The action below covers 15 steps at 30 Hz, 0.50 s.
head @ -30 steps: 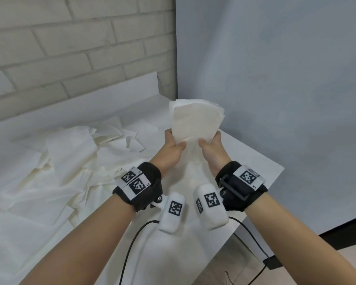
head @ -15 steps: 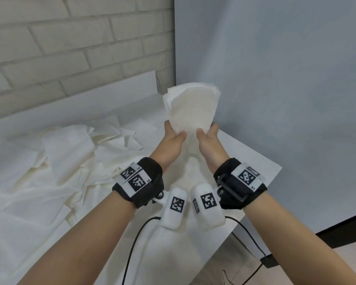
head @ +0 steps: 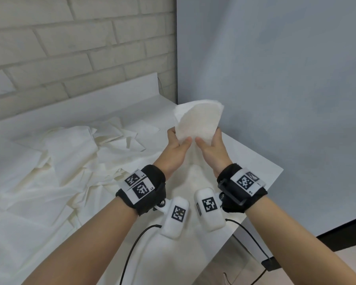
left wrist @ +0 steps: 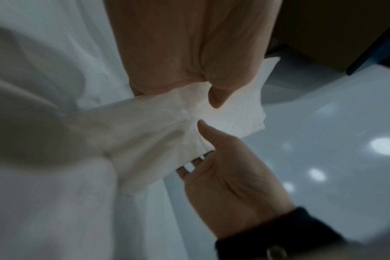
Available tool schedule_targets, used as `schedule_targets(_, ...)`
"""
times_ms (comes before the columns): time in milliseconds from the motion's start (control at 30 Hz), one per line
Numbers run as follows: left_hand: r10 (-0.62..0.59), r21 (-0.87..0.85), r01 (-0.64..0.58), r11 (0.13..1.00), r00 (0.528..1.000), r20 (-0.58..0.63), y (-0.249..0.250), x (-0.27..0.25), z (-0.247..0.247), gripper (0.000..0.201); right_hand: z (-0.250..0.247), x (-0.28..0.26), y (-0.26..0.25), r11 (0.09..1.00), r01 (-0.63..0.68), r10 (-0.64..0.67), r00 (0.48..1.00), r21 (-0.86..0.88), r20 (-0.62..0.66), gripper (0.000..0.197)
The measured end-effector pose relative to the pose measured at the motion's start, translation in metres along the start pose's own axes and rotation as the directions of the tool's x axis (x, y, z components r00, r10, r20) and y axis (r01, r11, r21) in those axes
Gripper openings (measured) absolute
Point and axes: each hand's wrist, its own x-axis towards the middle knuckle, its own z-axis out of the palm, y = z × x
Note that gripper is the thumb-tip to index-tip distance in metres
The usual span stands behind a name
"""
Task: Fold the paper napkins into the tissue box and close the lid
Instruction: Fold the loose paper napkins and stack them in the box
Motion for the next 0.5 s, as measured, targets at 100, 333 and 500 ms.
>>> schedule_targets(100,0.005,0.012,-0.005,1.0,0.999,-0.033,-0.002,0.0,-0.003,0.027,0.0,0.005,-0.001,0.996,0.032,-0.033,0.999,-0.08,-0.017,0.041)
schedule_targets(333,0.381,0.281,-0.305,0.91,0.881,-0.28,0.031,0.01,-0.034,0.035,-0.026,0.02,-0.023,0.805,0.217,-0.133,0.973,-0.553,0.189,0.039)
schedule_targets(500,0.221,0.543,-0.124,0.831,0.968,-0.117,0.018,0.014,-0.033,0.04,-0.046,0.031,-0.05,0.444,0.339,-0.066,0.936,-0.83,0.347,0.026)
